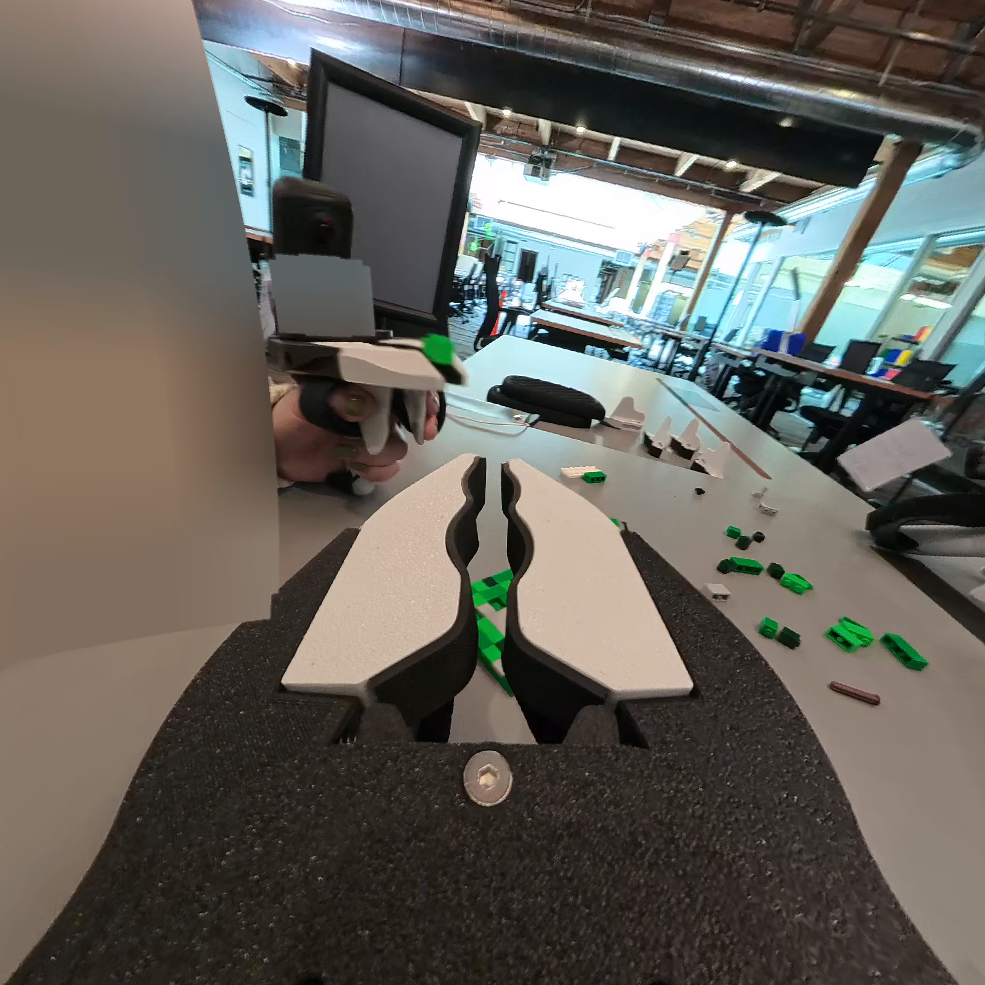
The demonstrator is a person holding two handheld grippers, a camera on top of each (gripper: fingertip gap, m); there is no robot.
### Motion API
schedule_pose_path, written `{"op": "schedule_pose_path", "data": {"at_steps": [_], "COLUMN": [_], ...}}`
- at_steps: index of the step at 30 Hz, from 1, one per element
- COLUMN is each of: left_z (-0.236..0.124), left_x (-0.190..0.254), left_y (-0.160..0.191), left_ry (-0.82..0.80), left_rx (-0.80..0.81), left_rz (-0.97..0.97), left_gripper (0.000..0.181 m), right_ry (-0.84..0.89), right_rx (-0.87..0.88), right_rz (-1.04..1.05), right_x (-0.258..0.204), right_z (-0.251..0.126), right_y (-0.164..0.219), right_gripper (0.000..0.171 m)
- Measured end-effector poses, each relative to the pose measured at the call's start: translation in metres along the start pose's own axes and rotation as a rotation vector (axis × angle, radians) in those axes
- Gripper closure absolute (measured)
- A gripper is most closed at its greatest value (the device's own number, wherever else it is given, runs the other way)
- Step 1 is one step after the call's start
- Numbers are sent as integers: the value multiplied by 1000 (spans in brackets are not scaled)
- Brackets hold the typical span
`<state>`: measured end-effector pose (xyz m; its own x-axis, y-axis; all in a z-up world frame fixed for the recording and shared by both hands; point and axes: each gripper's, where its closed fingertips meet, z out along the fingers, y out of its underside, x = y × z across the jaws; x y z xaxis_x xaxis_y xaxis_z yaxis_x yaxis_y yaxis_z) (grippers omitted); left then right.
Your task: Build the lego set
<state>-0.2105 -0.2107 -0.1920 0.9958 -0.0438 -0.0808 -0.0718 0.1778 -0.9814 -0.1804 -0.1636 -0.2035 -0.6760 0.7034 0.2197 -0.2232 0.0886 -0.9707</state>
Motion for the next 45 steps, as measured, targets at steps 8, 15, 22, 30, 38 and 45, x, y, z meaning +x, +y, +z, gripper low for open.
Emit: {"op": "schedule_pose_path", "data": {"at_steps": [8, 15, 22, 30, 38, 45], "left_z": [-8, -14, -17, -22, -2, 22], "left_x": [-59, -70, -70, -76, -23, -9], "left_y": [81, 111, 122, 119, 96, 121], "left_ry": [-207, -186, -166, -216, -55, 32], "left_rx": [-639, -895, -972, -971, -807, -939], "left_rz": [-41, -63, -79, -111, -95, 44], "left_gripper": [174, 174, 173, 142, 115, 96], "right_ry": [36, 43, 43, 45, 67, 82], "right_rx": [4, 5, 5, 4, 9, -55], "right_rz": [-20, -16, -17, -16, -14, -84], "right_x": [5, 6, 6, 6, 10, 10], "right_z": [-2, -2, -2, -3, -3, -1], "right_y": [-1, -1, -1, 0, -1, 7], "right_gripper": [167, 167, 167, 167, 166, 166]}}
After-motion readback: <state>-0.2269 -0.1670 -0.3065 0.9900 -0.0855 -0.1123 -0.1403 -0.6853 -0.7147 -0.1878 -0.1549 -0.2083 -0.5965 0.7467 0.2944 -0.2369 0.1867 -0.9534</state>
